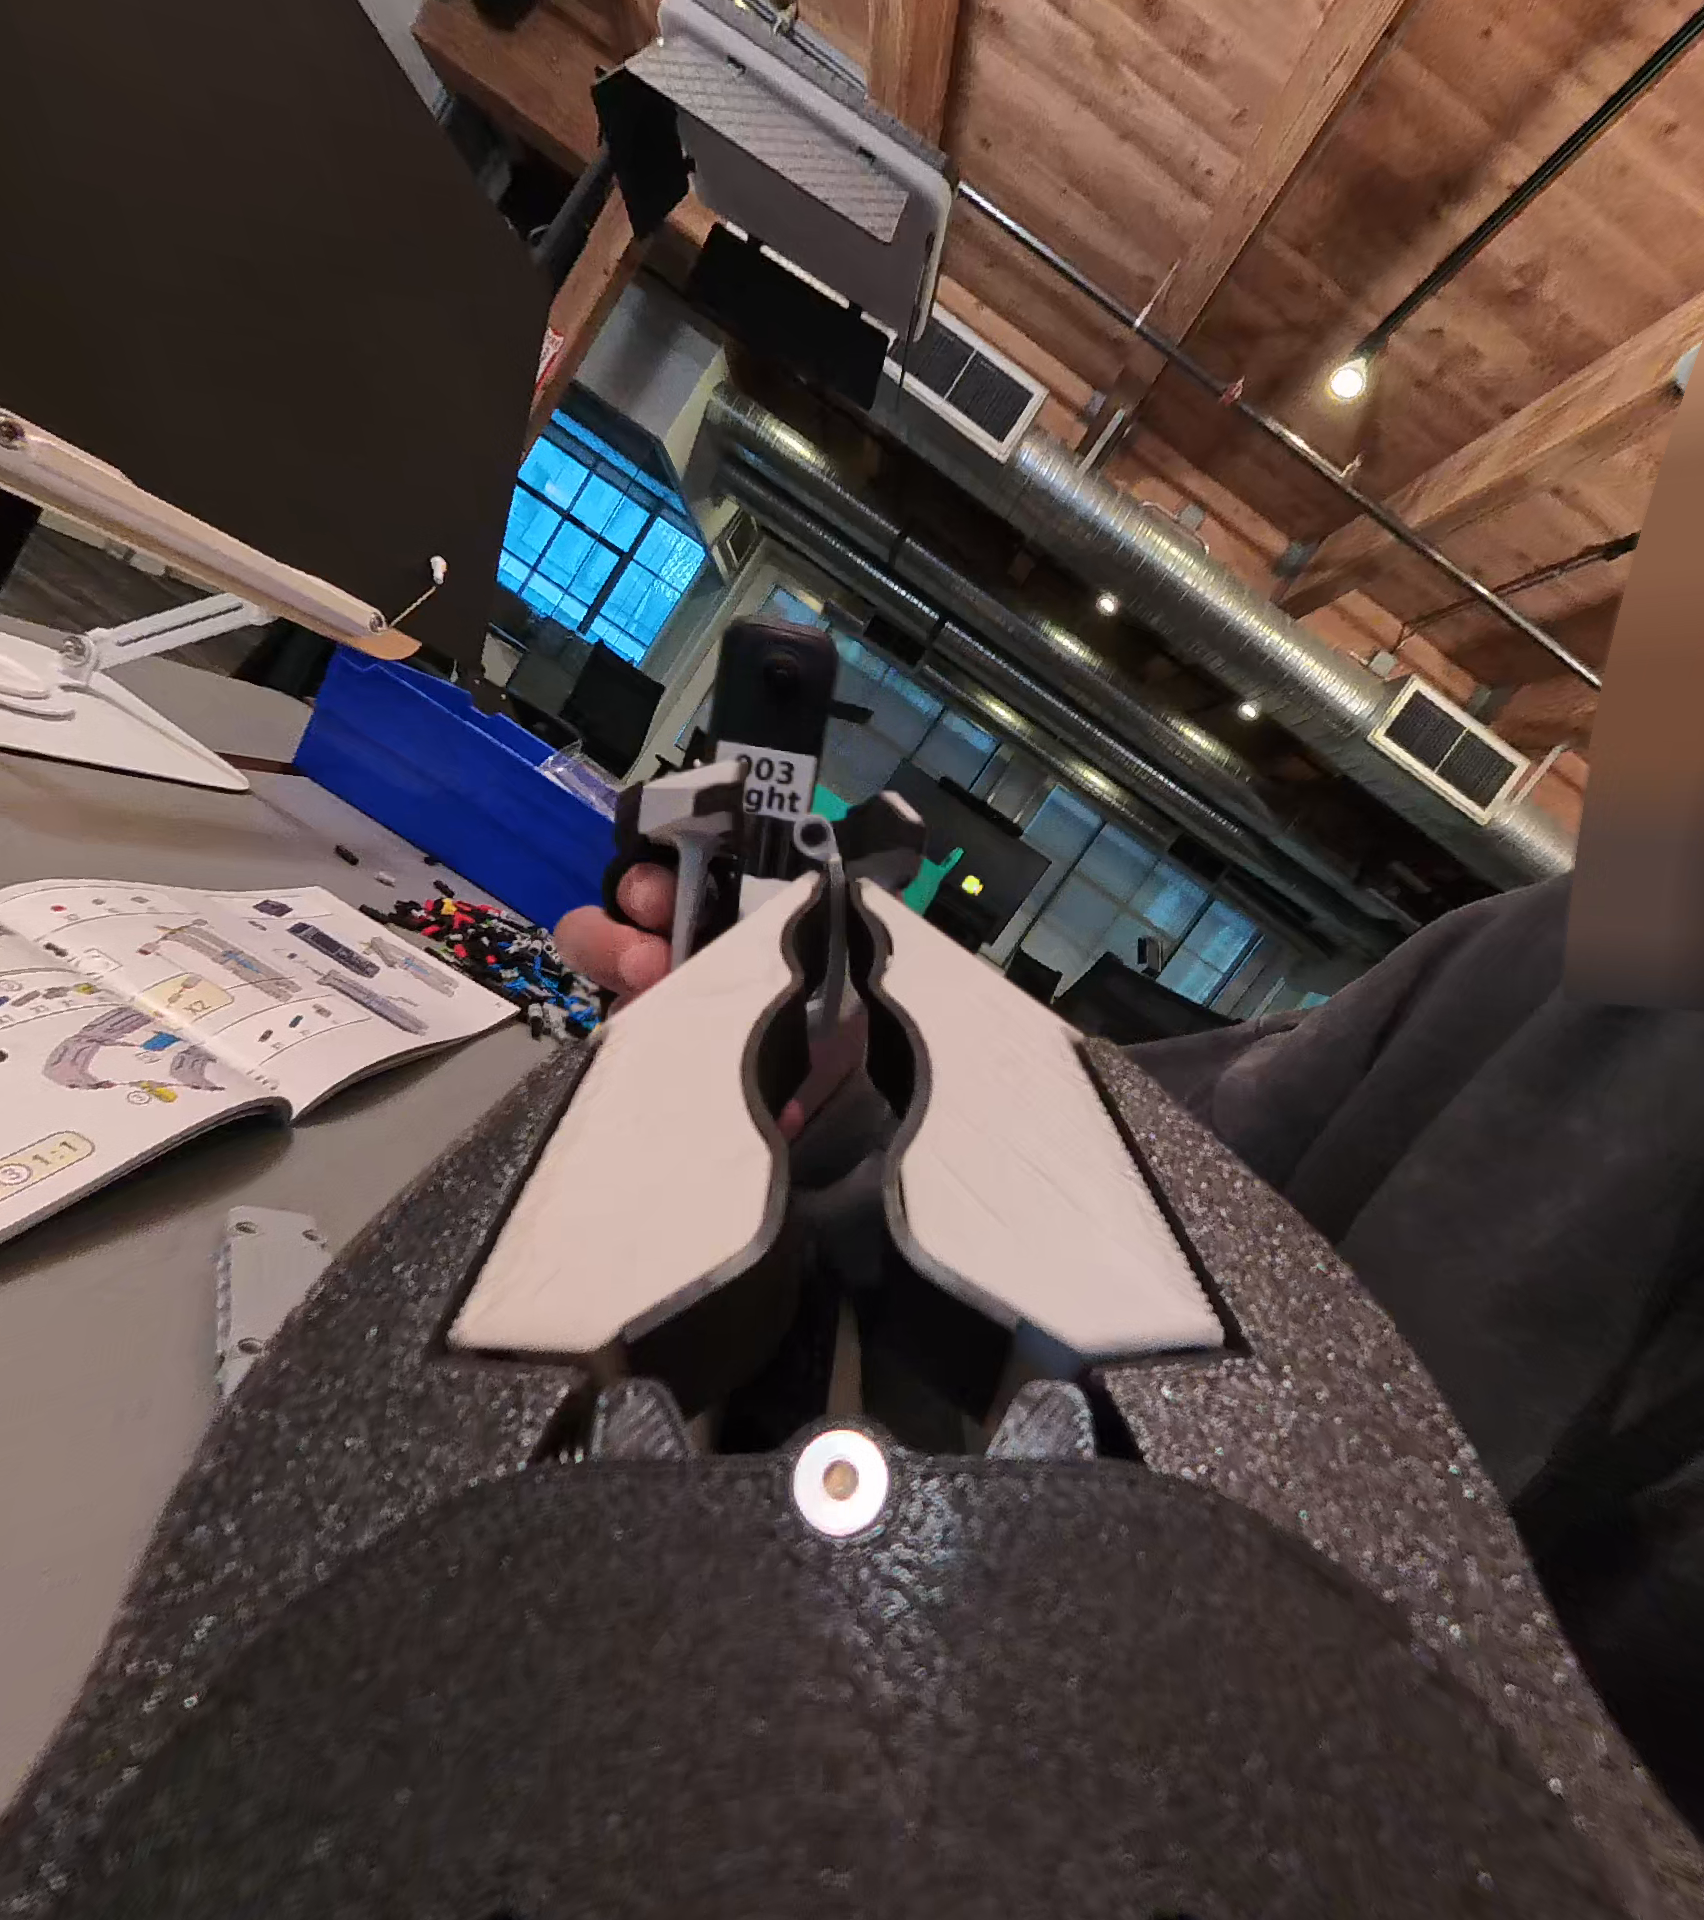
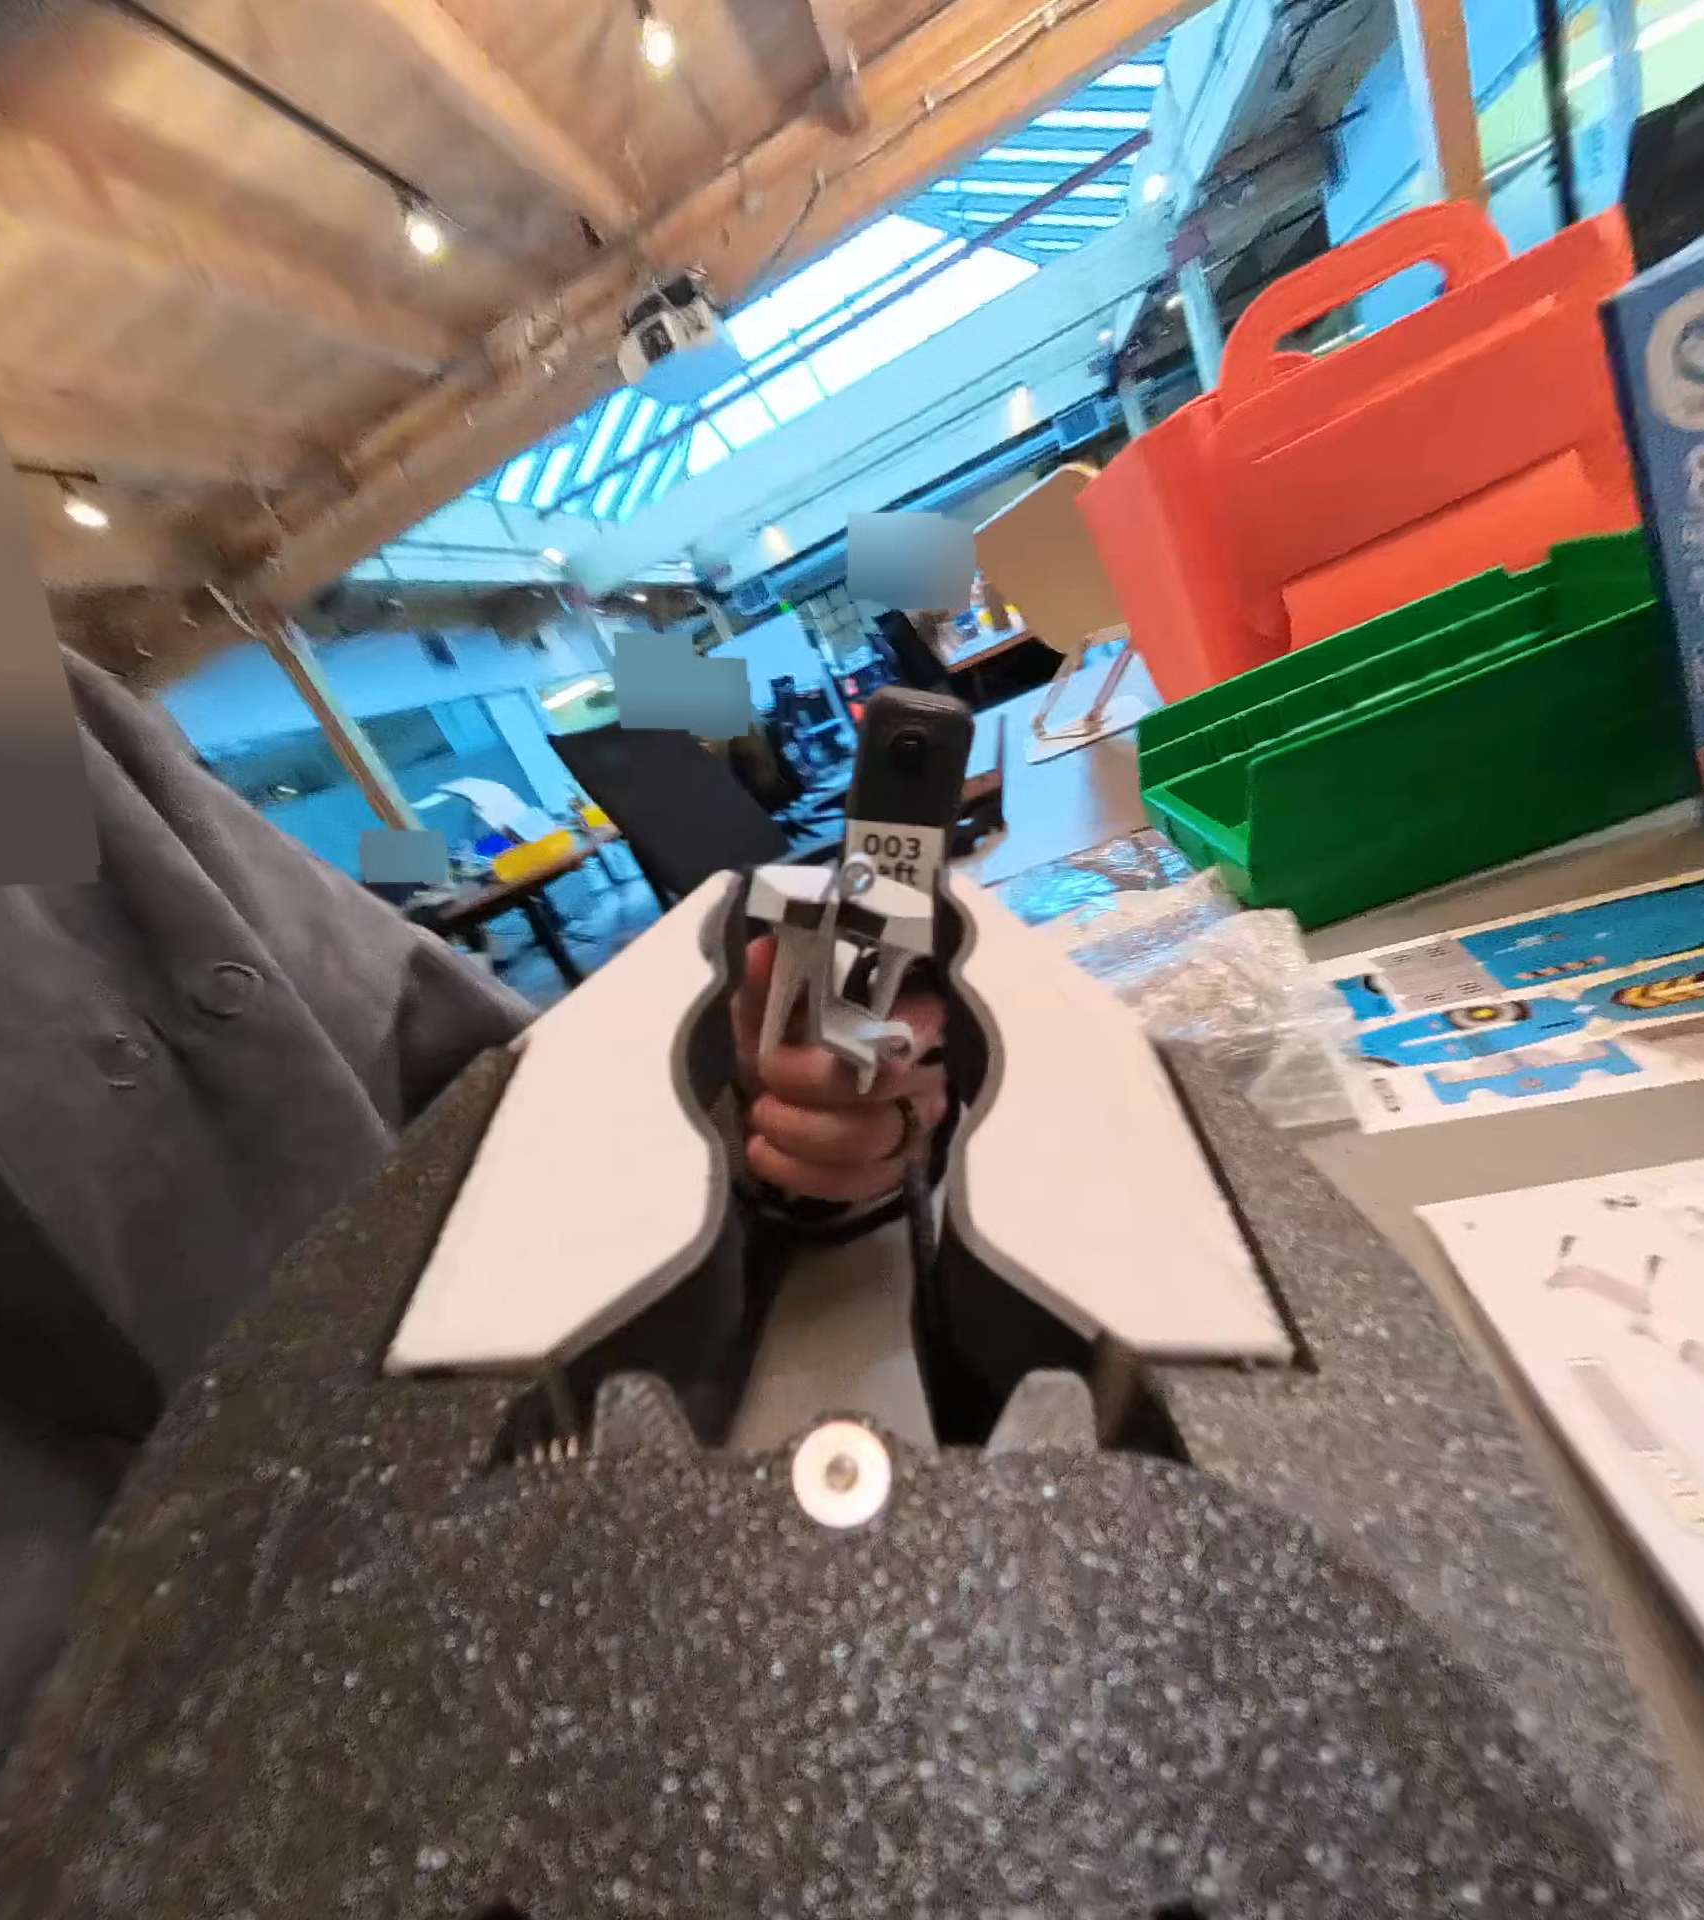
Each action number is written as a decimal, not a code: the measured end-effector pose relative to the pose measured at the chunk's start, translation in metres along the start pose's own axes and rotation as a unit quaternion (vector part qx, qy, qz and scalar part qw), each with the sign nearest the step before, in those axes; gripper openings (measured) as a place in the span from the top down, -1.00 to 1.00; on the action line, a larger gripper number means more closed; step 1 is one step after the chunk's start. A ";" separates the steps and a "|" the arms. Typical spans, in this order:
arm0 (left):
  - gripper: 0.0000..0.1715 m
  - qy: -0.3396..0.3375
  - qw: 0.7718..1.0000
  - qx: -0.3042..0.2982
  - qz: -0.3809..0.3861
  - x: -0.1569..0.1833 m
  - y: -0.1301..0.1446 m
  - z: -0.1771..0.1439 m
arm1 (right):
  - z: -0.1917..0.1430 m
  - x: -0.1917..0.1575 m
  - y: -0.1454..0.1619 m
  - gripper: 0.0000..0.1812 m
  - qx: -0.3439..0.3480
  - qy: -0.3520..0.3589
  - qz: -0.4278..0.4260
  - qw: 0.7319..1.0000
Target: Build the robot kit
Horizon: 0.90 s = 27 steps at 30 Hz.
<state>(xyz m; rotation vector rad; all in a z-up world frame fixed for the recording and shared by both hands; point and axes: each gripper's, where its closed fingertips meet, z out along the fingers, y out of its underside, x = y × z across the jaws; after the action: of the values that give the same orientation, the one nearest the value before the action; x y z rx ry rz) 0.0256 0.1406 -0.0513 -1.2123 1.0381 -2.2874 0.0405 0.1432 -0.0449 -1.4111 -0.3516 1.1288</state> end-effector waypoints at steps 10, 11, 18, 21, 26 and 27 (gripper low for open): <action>0.98 -0.037 0.997 -0.048 0.057 -0.005 0.017 0.010 | 0.005 0.001 0.016 0.92 -0.043 -0.013 0.033 0.998; 0.98 -0.035 0.997 -0.049 0.056 -0.005 0.018 0.010 | 0.005 0.001 0.017 0.92 -0.045 -0.014 0.032 0.998; 0.96 -0.031 0.997 -0.048 0.049 -0.003 0.018 0.011 | 0.004 -0.003 0.016 0.94 -0.057 -0.018 0.003 0.998; 0.70 -0.051 0.994 -0.048 0.084 -0.004 0.018 0.013 | -0.013 0.005 -0.002 0.94 -0.042 0.020 -0.029 0.999; 0.68 -0.093 0.963 -0.178 0.180 -0.014 0.068 0.027 | -0.094 0.007 -0.036 0.94 -0.031 0.159 -0.077 0.984; 0.68 -0.093 0.950 -0.229 0.191 -0.017 0.088 0.032 | -0.110 0.001 -0.036 0.94 -0.021 0.179 -0.081 0.980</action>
<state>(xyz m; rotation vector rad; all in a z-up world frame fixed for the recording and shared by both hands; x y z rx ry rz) 0.0588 0.0778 -0.1144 -1.2244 1.6233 -1.6547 0.1412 0.0869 -0.0363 -1.5595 -0.2275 0.7197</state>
